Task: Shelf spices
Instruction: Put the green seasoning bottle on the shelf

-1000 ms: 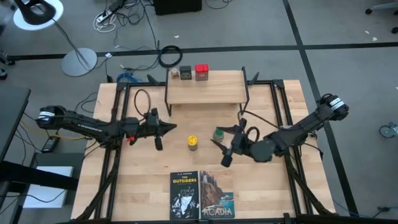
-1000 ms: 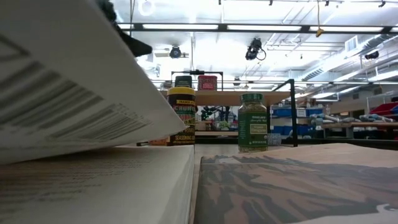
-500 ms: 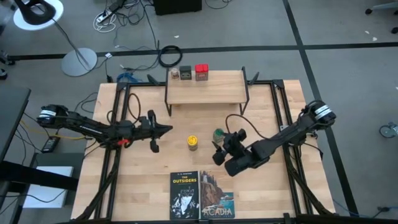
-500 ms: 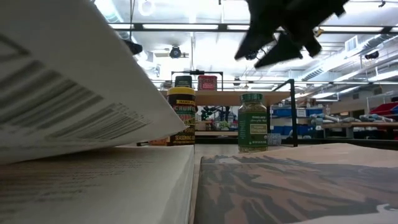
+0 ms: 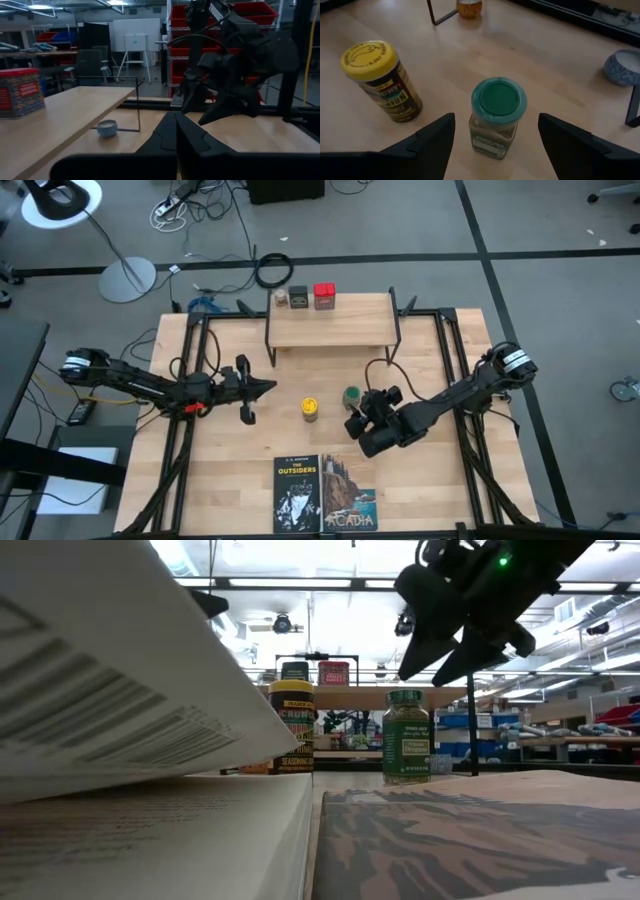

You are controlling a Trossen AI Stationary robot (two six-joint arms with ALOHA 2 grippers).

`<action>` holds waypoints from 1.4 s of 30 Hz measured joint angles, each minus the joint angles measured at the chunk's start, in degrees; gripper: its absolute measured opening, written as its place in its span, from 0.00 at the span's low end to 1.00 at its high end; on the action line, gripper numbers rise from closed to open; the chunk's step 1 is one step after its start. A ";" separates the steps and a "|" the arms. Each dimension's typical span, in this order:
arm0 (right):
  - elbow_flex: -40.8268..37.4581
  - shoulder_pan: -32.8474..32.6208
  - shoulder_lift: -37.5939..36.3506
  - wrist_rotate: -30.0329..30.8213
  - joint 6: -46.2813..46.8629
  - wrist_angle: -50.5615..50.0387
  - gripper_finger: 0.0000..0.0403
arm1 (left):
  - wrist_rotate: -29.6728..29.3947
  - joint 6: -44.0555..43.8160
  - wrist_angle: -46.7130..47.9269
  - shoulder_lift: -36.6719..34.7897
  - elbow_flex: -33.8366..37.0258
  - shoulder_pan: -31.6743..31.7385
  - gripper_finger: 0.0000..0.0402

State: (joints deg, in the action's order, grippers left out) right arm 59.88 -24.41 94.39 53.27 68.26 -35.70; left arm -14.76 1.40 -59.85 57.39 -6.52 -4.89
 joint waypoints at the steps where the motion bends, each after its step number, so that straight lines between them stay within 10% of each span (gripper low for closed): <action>1: 0.00 0.33 -0.02 -0.12 -0.35 0.12 0.71 | -0.17 0.06 0.04 0.00 0.00 0.00 0.00; 32: 0.02 12.53 -0.04 -15.99 -10.24 7.75 0.70 | -2.56 1.45 1.82 0.00 0.00 0.00 0.02; 42: 0.02 12.51 -0.07 -17.76 -11.17 7.62 0.53 | -2.77 0.78 1.92 0.00 0.00 0.00 0.02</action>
State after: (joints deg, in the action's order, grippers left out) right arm 59.90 -11.90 94.32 35.51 57.09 -28.08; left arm -17.53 2.18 -57.93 57.39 -6.52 -4.89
